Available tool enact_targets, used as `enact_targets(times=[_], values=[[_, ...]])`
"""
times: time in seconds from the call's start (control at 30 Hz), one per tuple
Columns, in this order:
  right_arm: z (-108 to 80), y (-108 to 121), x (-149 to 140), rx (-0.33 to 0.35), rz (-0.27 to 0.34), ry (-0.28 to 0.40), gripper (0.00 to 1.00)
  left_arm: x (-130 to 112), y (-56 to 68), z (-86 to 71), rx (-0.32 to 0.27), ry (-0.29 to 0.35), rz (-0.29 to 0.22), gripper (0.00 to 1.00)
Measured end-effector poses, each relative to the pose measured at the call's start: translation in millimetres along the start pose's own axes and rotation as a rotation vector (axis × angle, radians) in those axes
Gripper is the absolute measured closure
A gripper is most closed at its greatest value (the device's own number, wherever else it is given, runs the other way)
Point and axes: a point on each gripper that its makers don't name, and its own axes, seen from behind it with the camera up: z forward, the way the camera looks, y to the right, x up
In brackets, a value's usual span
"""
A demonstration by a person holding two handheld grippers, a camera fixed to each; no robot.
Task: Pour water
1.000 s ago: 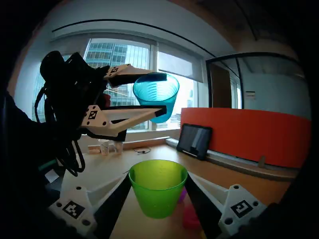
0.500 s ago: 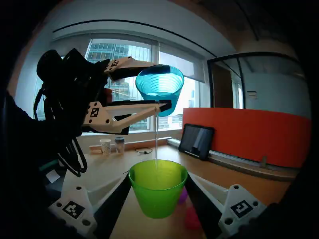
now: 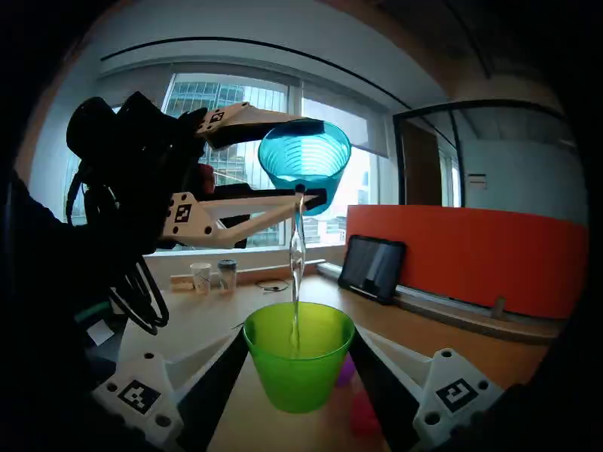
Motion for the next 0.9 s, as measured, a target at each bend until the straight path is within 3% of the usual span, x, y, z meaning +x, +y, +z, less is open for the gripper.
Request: enact_targets(times=[0.9], values=[[-2.3, 0, 1, 0.000, -0.009, 0.006, 0.09, 16, -10.0, 1.2, 0.013, 0.013, 0.126, 0.12]])
